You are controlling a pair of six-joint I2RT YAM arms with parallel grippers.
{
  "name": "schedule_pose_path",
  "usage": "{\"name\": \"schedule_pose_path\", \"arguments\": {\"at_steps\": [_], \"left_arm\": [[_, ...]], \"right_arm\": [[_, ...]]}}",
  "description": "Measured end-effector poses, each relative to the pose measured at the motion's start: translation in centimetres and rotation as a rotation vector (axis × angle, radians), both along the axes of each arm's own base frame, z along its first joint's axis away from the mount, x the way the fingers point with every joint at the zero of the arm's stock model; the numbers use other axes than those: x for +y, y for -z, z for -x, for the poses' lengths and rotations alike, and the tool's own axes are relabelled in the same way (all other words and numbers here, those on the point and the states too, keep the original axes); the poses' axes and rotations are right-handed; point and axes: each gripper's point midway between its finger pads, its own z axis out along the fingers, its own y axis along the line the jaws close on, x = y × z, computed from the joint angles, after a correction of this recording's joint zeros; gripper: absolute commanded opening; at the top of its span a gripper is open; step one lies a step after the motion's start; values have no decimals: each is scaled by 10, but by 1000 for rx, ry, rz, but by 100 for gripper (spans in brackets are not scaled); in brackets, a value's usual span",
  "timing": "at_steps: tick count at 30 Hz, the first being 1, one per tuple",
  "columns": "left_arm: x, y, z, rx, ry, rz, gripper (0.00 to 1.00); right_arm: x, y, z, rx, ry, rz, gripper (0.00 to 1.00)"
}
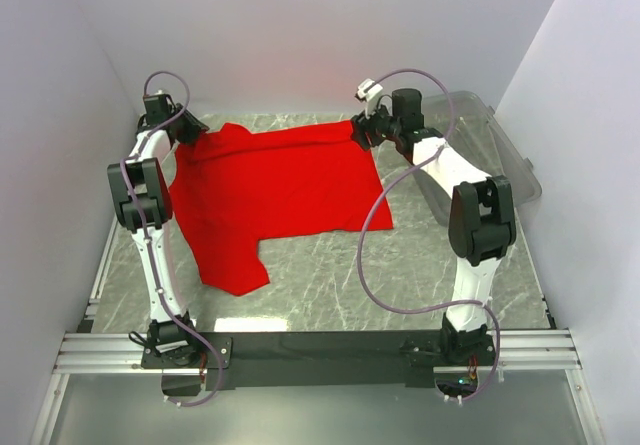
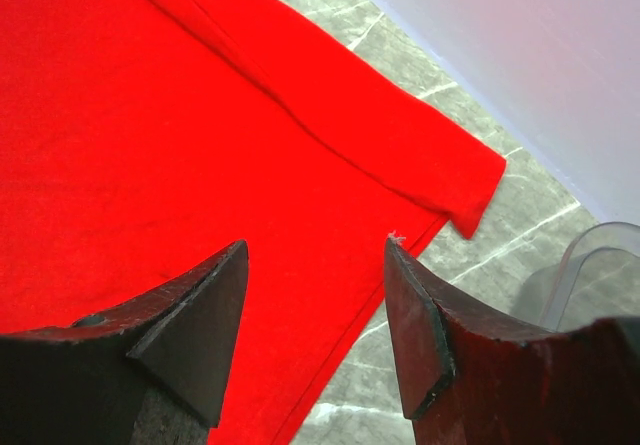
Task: Fold and stack the t-shirts
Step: Fold the tshirt
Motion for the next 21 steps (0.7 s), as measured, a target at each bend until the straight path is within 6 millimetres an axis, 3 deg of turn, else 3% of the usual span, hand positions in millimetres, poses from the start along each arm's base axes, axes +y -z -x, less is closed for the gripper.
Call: {"name": "schedule_pose_path", "arguments": {"at_steps": [4,8,13,21], "left_arm": [[-1,0,1,-3,14,1,1],[-1,3,3,-7,24,-5,1],[-4,11,25,-3,70,-18,1],[-15,-25,61,-130,212,-113,4]], "right_arm": [[-3,-3,-1,-1,9,-7,63],[-8,-6,-2,-2,22,-13,63],[-17,-13,-3,-12,38,-18,63],[-22,-26,7,-28,41,-24,63]]}}
